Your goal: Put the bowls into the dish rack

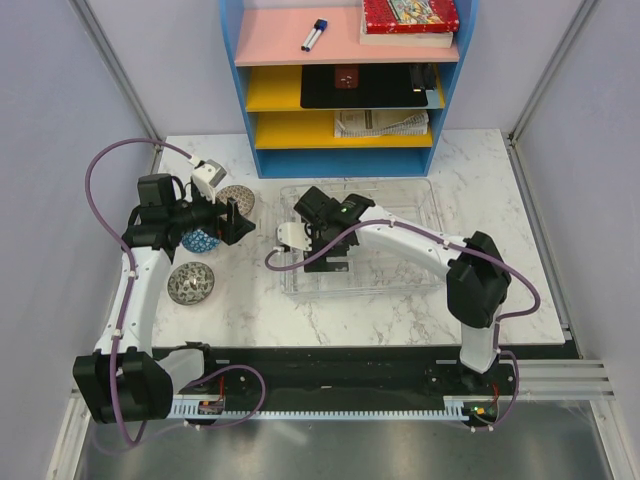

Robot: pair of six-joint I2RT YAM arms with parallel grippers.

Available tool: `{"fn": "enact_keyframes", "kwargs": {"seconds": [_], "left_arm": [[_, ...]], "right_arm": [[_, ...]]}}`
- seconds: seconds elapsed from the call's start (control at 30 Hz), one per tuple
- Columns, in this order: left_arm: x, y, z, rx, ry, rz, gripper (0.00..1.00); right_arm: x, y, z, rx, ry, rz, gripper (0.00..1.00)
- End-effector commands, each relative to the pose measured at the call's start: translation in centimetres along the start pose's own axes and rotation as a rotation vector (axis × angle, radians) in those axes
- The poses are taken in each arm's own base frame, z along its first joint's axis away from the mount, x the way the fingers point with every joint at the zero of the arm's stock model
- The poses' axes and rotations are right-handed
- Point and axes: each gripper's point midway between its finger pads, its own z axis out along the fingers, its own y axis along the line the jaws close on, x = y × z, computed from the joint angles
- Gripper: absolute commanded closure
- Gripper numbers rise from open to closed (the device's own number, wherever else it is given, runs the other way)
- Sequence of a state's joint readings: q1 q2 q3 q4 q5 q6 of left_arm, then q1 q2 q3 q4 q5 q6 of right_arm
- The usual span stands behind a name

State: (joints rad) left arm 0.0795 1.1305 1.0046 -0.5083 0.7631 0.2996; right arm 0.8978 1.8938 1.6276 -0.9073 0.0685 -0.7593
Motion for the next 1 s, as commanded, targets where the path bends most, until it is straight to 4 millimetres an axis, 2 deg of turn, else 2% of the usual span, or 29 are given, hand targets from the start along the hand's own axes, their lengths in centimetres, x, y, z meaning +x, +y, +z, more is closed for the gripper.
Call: {"fn": "enact_keyframes", "kwargs": {"seconds": [0.0,0.2,0.33,0.37,0.4,0.47,0.5,0.57,0.6,0.63,0.67,0.7,0.8,0.83,0.9,0.93,0.97], "left_arm": [[-0.2,-0.4,-0.2,0.026,-0.016,0.035,0.00],[-0.3,-0.3,-0.3,0.019,-0.019,0.037,0.00],[-0.2,0.9,-0.5,-0.043,-0.005,0.041,0.00],[0.0,1.2,-0.5,-0.057,0.003,0.037,0.00],[0.1,1.5,-0.4,-0.069,0.009,0.037,0.00],[0.5,2.3,-0.4,-0.109,0.030,0.030,0.00],[0.9,2.7,-0.1,-0.119,0.046,0.023,0.00],[1.6,3.5,0.0,-0.149,0.071,0.012,0.00],[2.2,4.0,0.3,-0.157,0.090,0.002,0.00],[2.6,4.5,0.4,-0.175,0.107,-0.003,0.00],[2.8,4.9,0.7,-0.184,0.119,-0.008,0.00],[3.4,5.5,1.1,-0.189,0.139,-0.020,0.00],[3.5,7.3,1.6,-0.239,0.166,-0.010,0.00],[4.0,8.2,2.1,-0.257,0.185,-0.013,0.00],[3.6,9.3,2.5,-0.275,0.187,0.000,0.00],[4.0,10.2,3.0,-0.294,0.205,-0.005,0.00],[3.5,10.8,3.2,-0.303,0.203,0.001,0.00]], "right_arm": [[-1.9,-2.2,-1.7,0.071,-0.068,0.004,0.03],[-3.1,-2.7,-4.9,0.084,-0.137,0.024,0.02],[-3.9,-3.3,-8.7,0.131,-0.218,0.055,0.02],[-3.8,-3.7,-9.5,0.166,-0.223,0.075,0.02],[-4.0,-4.6,-11.4,0.225,-0.266,0.091,0.02],[-2.9,-5.5,-12.4,0.291,-0.278,0.149,0.02],[-2.5,-7.0,-14.6,0.388,-0.313,0.187,0.02],[0.0,-8.1,-15.0,0.447,-0.297,0.259,0.03],[0.9,-9.3,-16.8,0.528,-0.321,0.319,0.03],[3.3,-10.1,-16.7,0.553,-0.293,0.375,0.03],[4.4,-10.7,-17.1,0.580,-0.297,0.411,0.03],[7.2,-11.2,-17.5,0.610,-0.275,0.478,0.03],[10.7,-11.8,-18.5,0.678,-0.281,0.562,0.03],[13.1,-11.5,-17.2,0.676,-0.236,0.614,0.03],[14.9,-11.9,-17.3,0.724,-0.237,0.675,0.03],[17.3,-11.6,-16.2,0.745,-0.181,0.731,0.03],[18.1,-12.2,-16.3,0.784,-0.184,0.756,0.03]]}}
